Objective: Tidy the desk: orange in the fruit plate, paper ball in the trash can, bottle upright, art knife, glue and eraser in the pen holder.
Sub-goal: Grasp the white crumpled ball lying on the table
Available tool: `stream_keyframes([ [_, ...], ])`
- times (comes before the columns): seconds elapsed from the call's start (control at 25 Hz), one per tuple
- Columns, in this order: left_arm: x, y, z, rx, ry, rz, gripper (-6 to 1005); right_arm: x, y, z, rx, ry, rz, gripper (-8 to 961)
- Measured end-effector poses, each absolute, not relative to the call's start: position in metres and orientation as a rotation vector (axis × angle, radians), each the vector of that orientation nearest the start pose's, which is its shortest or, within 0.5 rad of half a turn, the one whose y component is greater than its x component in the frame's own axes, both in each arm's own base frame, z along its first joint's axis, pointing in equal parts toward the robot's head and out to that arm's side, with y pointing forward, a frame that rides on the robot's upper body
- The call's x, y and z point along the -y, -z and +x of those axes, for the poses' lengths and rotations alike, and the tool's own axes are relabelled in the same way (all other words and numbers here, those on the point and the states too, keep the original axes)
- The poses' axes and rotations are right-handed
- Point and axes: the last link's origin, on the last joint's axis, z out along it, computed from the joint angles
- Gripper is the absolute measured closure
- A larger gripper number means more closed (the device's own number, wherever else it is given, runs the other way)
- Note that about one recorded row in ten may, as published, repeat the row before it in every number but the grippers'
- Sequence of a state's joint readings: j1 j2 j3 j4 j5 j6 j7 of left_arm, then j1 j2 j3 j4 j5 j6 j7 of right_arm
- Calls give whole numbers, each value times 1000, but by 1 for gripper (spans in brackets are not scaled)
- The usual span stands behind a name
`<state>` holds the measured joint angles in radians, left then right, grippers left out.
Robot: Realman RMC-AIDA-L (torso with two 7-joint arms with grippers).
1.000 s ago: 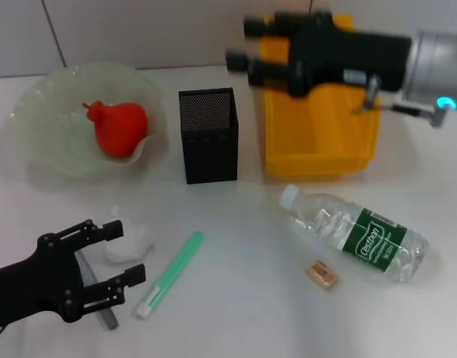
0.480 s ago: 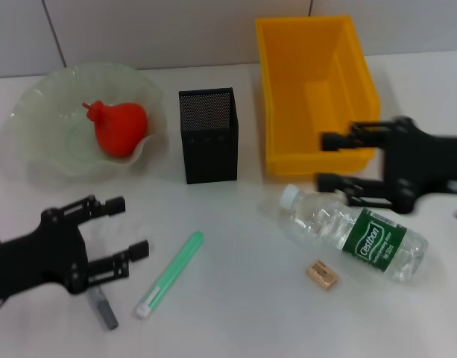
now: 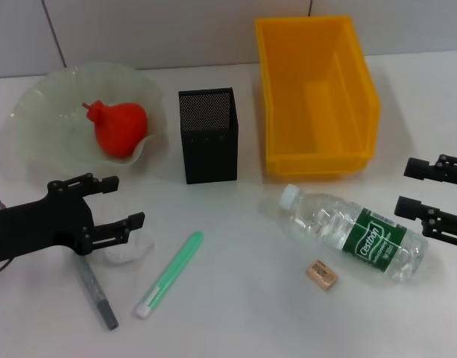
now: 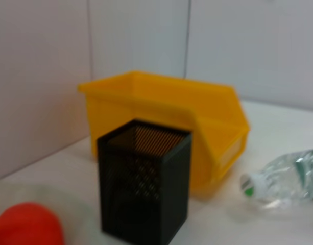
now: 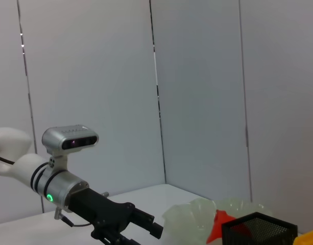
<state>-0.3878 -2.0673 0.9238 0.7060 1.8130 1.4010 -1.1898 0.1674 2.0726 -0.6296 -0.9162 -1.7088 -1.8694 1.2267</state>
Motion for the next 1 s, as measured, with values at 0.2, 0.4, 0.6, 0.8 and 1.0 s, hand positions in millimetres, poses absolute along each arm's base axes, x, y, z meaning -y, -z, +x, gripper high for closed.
stream_keyframes([
  [0.2, -319, 13, -295, 447, 483, -2643, 340, -235, -78, 303, -372, -915, -2493, 367],
  [0.4, -318, 13, -299, 517, 478, -2633, 343, -237, -76, 303, -357, -893, -2506, 367],
  [0.6, -314, 13, -303, 570, 475, -2626, 345, -239, -74, 303, -350, -872, -2524, 367],
  [0.8, -313, 12, -306, 588, 472, -2622, 348, -239, -73, 303, -340, -867, -2526, 367],
  [1.0, -312, 16, -310, 599, 402, -2644, 351, -241, -72, 302, -337, -862, -2534, 367],
])
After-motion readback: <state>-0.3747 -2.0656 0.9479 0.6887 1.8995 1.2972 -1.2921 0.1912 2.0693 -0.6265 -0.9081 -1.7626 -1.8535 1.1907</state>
